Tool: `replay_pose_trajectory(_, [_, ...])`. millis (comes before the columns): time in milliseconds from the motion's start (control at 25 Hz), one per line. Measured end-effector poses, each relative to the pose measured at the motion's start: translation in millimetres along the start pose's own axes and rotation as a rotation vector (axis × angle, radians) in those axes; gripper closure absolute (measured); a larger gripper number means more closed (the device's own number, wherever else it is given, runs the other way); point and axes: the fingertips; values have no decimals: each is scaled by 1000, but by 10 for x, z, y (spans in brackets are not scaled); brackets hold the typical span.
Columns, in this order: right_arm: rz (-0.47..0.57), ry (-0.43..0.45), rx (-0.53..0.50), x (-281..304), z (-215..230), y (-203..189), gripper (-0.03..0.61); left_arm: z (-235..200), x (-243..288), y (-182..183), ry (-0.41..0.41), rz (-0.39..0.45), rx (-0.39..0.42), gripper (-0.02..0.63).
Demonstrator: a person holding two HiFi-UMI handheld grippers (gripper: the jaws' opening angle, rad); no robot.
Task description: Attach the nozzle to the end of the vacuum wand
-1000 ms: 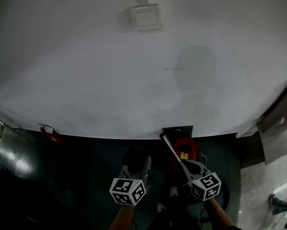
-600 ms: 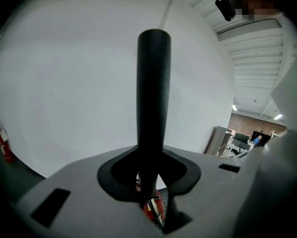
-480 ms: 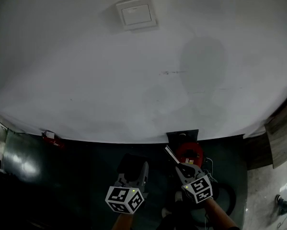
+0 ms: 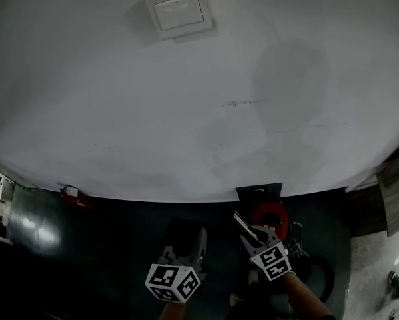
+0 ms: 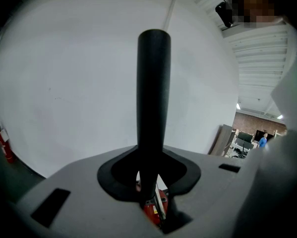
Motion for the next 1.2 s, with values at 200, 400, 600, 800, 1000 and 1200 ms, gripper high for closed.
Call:
replay_pose_trajectory(200, [-31, 6, -15, 228, 98, -20, 459, -72, 88, 38, 10, -2, -2, 529])
replay_pose_trajectory(400, [-62, 29, -13, 440, 162, -67, 440, -130, 169, 73, 15, -7, -4, 529])
replay_pose_trajectory(600, [-95, 29, -28, 625, 221, -140, 411, -182, 235, 105, 19, -8, -6, 529])
replay_pose_trajectory(800, [-124, 26, -55, 778, 247, -171, 411, -218, 291, 139, 15, -8, -5, 529])
replay_pose_trajectory(1000, [-118, 12, -64, 842, 261, -184, 411, -250, 326, 157, 15, -10, -7, 529])
replay_pose_trajectory(1200, [-116, 5, -81, 861, 269, -188, 417, -264, 352, 152, 16, -15, -7, 529])
Point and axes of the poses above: the fingertips, and each gripper's own axes: x forward along the fingers, z to its right, y out of its top, and after that the axes turned 13 degrees about -z, right-handed
